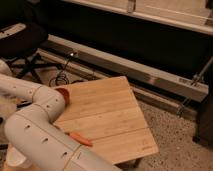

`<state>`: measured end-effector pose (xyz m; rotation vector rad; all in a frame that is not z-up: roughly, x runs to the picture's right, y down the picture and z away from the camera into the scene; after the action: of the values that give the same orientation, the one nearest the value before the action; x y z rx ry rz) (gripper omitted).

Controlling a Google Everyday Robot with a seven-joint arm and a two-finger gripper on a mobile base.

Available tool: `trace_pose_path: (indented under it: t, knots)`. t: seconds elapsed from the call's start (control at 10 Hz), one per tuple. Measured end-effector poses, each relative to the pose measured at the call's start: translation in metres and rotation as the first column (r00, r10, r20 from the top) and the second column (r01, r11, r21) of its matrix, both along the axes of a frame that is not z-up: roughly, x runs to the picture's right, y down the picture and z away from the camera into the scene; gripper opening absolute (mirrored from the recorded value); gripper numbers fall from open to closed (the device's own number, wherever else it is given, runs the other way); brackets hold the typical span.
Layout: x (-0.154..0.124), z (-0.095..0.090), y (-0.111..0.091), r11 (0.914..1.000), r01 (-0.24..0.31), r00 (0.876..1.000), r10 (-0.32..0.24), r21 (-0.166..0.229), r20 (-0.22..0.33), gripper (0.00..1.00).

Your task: Place the eraser in the ceramic cup

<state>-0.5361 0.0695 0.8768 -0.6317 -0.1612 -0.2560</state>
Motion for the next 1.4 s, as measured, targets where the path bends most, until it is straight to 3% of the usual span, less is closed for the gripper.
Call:
trace_pose_path:
  t: [0.2, 0.3, 0.4, 1.0, 1.1, 1.4]
  knots:
    - [0.000, -0.003, 0.001, 0.9999, 0.014, 1.000, -0.014, -0.007, 0.008, 0.00]
    - [0.000, -0.005, 0.001, 0.9998, 0.019, 1.000, -0.019, -0.008, 0.015, 0.05]
    - [-0.001, -0.007, -0.001, 0.9998, 0.018, 1.000, -0.018, -0.005, 0.022, 0.10]
    - [-0.005, -0.010, -0.017, 0.9994, -0.007, 0.997, 0.004, 0.034, 0.078, 0.72]
    - [-0.002, -0.009, -0.016, 0.9994, -0.004, 0.997, 0.002, 0.033, 0.081, 0.79]
    - [0.001, -0.008, -0.016, 0.9993, 0.002, 0.996, -0.006, 0.038, 0.094, 0.80]
